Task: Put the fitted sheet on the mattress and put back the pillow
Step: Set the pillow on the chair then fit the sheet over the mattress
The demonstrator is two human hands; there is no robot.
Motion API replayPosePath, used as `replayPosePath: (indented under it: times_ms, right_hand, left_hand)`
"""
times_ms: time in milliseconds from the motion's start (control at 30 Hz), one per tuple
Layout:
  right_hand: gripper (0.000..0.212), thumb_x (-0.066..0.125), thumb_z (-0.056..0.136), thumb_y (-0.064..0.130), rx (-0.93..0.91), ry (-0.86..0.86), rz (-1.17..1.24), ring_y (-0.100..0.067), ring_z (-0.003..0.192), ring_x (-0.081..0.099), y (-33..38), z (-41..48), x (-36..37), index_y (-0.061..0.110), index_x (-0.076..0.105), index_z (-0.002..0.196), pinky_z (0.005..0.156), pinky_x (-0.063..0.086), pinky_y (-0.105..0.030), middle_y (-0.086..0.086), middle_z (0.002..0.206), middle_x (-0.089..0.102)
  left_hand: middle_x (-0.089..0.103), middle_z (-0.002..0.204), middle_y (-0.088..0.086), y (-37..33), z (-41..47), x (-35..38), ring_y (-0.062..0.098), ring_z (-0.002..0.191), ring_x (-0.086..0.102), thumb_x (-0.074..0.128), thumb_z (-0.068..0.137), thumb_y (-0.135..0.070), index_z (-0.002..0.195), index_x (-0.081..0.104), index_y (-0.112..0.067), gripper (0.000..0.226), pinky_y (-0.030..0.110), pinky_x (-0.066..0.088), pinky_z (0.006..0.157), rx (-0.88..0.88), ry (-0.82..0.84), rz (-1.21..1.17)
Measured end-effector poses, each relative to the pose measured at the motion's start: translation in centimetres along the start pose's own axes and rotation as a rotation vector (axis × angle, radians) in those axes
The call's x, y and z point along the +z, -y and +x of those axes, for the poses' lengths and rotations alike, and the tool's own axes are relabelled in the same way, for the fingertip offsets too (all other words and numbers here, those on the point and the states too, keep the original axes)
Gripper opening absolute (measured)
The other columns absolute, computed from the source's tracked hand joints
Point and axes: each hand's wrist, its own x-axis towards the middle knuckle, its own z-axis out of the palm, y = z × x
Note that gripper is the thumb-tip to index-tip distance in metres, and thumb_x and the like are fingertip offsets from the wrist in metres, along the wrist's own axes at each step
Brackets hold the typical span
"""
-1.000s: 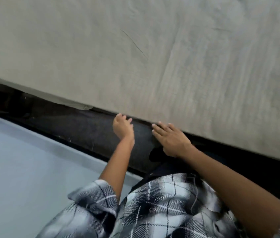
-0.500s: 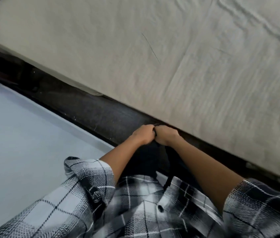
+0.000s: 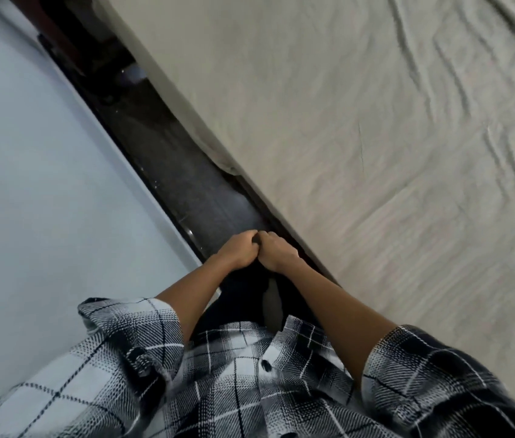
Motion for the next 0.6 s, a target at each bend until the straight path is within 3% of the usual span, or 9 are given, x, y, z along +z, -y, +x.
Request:
replayPosePath:
  times_ms: [333,467,600]
  right_hand:
    - [0.045,0.039,0.094,0.02,-0.072,-0.027,0.02,-0.03,0.128,0.044,8.6,7.8,-2.0,0.01,0.041,0.137,0.101,0.041,-0.043,-0.01,0.14,0.044]
    - [0.052,0.038,0.096,0.021,-0.054,-0.083,0.044,-0.027,0.138,0.031,10.8,11.7,-3.1,0.009,0.027,0.146,0.105,0.036,-0.045,-0.007,0.151,0.03]
    - [0.052,0.036,0.098,0.027,-0.035,-0.063,0.036,-0.023,0.141,0.026,11.6,17.2,-3.3,0.009,0.027,0.146,0.107,0.031,-0.042,-0.006,0.153,0.028]
  left_hand:
    - [0.041,0.145,0.006,4.9,3.9,-10.2,0.027,0.126,0.046,0.034,0.098,-0.024,0.14,0.04,-0.016,0.043,0.046,0.04,0.103,0.016,-0.068,0.145]
    - [0.04,0.144,0.005,5.7,7.4,-13.8,0.027,0.125,0.046,0.027,0.1,-0.025,0.143,0.036,-0.021,0.044,0.047,0.04,0.102,0.027,-0.059,0.191]
    - [0.033,0.149,0.003,7.0,11.8,-16.9,0.027,0.131,0.041,0.031,0.099,-0.026,0.146,0.029,-0.023,0.047,0.046,0.037,0.105,0.002,-0.009,0.258]
